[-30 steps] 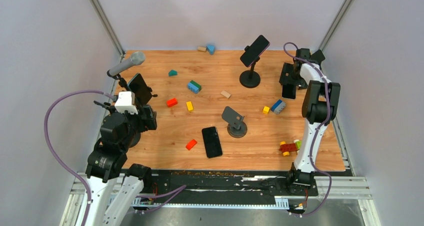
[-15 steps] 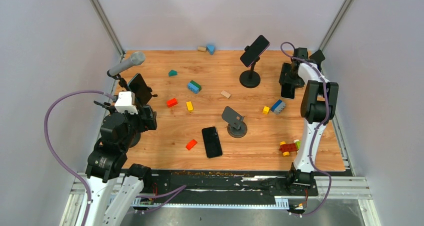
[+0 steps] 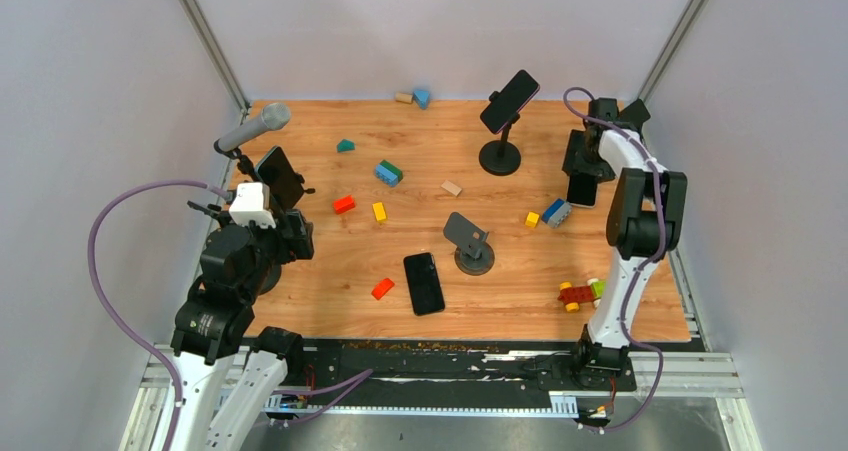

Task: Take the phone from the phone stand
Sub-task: Pick up the phone at the center of the board, then place the phone at the center of the board.

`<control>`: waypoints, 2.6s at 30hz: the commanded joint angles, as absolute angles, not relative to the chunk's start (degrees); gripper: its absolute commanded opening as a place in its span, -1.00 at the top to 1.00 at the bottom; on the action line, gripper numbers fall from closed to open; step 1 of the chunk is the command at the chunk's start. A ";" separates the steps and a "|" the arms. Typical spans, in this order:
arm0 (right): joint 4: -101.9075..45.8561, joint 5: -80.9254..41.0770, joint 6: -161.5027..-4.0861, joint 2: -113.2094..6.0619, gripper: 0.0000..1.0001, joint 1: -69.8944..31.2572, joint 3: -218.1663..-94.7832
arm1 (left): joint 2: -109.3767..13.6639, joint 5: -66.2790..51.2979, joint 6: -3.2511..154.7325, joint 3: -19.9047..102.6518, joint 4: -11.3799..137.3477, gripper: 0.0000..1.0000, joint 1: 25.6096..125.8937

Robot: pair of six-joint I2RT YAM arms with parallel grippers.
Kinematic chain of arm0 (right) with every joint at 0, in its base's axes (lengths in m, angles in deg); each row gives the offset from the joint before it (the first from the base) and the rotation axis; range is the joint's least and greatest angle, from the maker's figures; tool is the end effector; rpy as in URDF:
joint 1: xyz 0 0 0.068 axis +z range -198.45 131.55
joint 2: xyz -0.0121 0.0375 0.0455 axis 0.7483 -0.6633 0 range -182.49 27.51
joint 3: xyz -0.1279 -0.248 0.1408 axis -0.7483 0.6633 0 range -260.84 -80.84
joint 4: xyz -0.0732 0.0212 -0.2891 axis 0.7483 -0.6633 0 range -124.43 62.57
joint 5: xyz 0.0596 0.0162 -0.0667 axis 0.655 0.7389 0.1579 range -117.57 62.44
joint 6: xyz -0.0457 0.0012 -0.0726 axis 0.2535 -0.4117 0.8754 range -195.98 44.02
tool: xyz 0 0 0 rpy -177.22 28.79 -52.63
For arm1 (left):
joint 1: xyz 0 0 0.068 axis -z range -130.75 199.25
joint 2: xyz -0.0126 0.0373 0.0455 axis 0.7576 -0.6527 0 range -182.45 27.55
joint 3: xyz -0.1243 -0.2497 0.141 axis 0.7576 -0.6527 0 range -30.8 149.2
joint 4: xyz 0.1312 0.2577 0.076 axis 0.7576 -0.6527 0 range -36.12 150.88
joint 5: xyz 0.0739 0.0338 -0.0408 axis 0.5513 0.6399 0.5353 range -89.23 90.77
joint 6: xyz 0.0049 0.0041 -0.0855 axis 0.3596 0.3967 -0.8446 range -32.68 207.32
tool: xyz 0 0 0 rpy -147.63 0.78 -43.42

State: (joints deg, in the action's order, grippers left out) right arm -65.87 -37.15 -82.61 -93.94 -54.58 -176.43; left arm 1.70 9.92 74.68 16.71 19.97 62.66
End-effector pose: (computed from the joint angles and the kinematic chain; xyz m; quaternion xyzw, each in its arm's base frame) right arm 0.5215 -0.0686 0.1695 0.1265 0.9635 -0.0805 0.2220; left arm 0.1278 -0.0182 0.3583 -0.0407 0.8131 -0.0668 0.5769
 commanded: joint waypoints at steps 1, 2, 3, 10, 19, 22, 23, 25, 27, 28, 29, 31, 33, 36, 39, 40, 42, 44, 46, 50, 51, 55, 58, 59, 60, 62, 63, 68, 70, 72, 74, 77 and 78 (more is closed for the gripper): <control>-60.82 -42.57 -84.91 -80.43 1.00 -54.51 -172.34 | 2.31 9.98 75.45 16.76 21.77 -1.00 62.26; -59.74 -42.94 -85.24 -78.35 1.00 -54.51 -169.88 | 2.32 9.99 75.45 16.75 21.77 -1.00 62.26; -58.62 -43.08 -85.62 -76.27 1.00 -54.51 -168.03 | 2.32 9.95 75.43 16.75 21.75 -1.00 62.26; -55.60 -38.11 -89.62 -63.89 1.00 -54.27 -157.47 | 2.41 9.95 75.41 16.75 21.84 -1.00 62.26; -54.36 -33.54 -93.24 -47.65 1.00 -42.46 -141.91 | 2.00 9.92 75.50 16.80 21.77 -1.00 62.26; -54.39 -32.87 -94.82 -41.51 1.00 -36.43 -138.13 | 1.85 9.99 75.46 16.83 21.77 -1.00 62.22; -54.45 -33.29 -95.37 -40.14 1.00 -33.94 -137.04 | 1.77 10.04 75.46 16.84 21.77 -1.00 62.25; -54.91 -33.22 -96.03 -37.56 1.00 -29.25 -135.33 | 1.72 10.26 75.41 16.84 21.70 -1.00 62.26; -54.96 -33.18 -96.55 -35.02 1.00 -24.30 -133.96 | 1.75 10.64 75.31 16.84 21.58 -1.00 62.23; -54.99 -32.93 -96.56 -34.00 1.00 -20.75 -133.69 | 1.78 10.80 75.29 16.84 21.53 -1.00 62.24; -54.95 -33.09 -96.80 -33.12 1.00 -17.69 -133.78 | 1.90 11.03 75.22 16.84 21.53 -1.00 62.26; -54.50 -32.06 -97.11 -32.50 1.00 -12.42 -134.74 | 2.01 11.13 75.15 16.84 21.56 -1.00 62.24; -54.41 -31.05 -97.59 -33.80 1.00 -7.32 -136.73 | 1.84 11.18 75.21 16.89 21.48 -1.00 62.18; -53.45 -29.37 -98.88 -38.38 1.00 -0.27 -139.72 | 1.69 11.30 75.19 16.92 21.40 -1.00 62.17; -50.70 -26.38 -100.85 -44.06 1.00 4.25 -141.73 | 1.70 11.52 75.19 16.93 21.33 -1.00 62.18; -50.35 -26.32 -101.16 -46.32 1.00 5.53 -142.31 | 1.75 11.63 75.13 16.93 21.33 -1.00 62.17; -50.10 -27.31 -101.34 -51.10 1.00 8.19 -144.48 | 1.77 11.72 75.11 16.93 21.29 -1.00 62.17; -51.14 -29.08 -101.35 -55.67 1.00 10.36 -147.27 | 1.73 11.75 75.10 16.93 21.23 -1.00 62.17; -51.90 -30.56 -102.42 -59.06 1.00 10.74 -148.57 | 1.75 11.79 75.08 16.93 21.26 -1.00 62.17; -54.94 -35.75 -101.90 -64.68 1.00 10.69 -150.87 | 1.80 11.61 75.15 16.93 21.33 -1.00 62.19; -56.43 -37.38 -101.06 -66.10 1.00 10.67 -151.88 | 1.75 11.55 75.17 16.93 21.33 -1.00 62.18; -61.60 -45.38 -97.58 -70.89 0.99 10.02 -156.23 | 1.75 11.44 75.19 16.93 21.35 -1.00 62.17; -63.46 -47.28 -96.21 -72.82 0.99 8.26 -157.71 | 1.79 11.49 75.19 16.93 21.34 -1.00 62.17; -63.81 -47.61 -95.86 -73.24 0.99 7.61 -158.00 | 1.80 11.60 75.15 16.93 21.33 -1.00 62.17; -64.22 -47.82 -95.54 -73.64 0.99 6.91 -158.19 | 1.84 11.59 75.13 16.93 21.37 -1.00 62.22; -64.51 -47.89 -95.28 -74.08 0.99 5.63 -158.13 | 1.95 11.66 75.11 16.93 21.34 -1.00 62.17; -64.56 -47.88 -95.05 -74.17 0.99 5.10 -157.91 | 1.96 11.67 75.10 16.93 21.33 -1.00 62.22; -64.93 -48.97 -94.11 -73.93 0.99 2.43 -156.19 | 1.97 11.76 75.10 16.89 21.38 -1.00 62.16; -65.05 -49.09 -93.92 -73.67 0.99 1.36 -155.39 | 2.00 11.76 75.10 16.87 21.34 -1.00 62.17; -65.05 -49.14 -93.57 -73.66 0.99 0.58 -154.88 | 2.05 11.75 75.10 16.88 21.33 -1.00 62.22; -65.04 -49.24 -93.04 -73.93 0.98 -0.01 -154.76 | 2.06 11.76 75.10 16.85 21.33 -1.00 62.18; -65.06 -49.40 -92.31 -74.65 0.98 -0.54 -154.84 | 2.11 11.75 75.10 16.90 21.40 -1.00 62.17; -65.05 -49.17 -92.29 -74.92 0.98 -0.80 -154.89 | 2.13 11.76 75.10 16.86 21.41 -1.00 62.17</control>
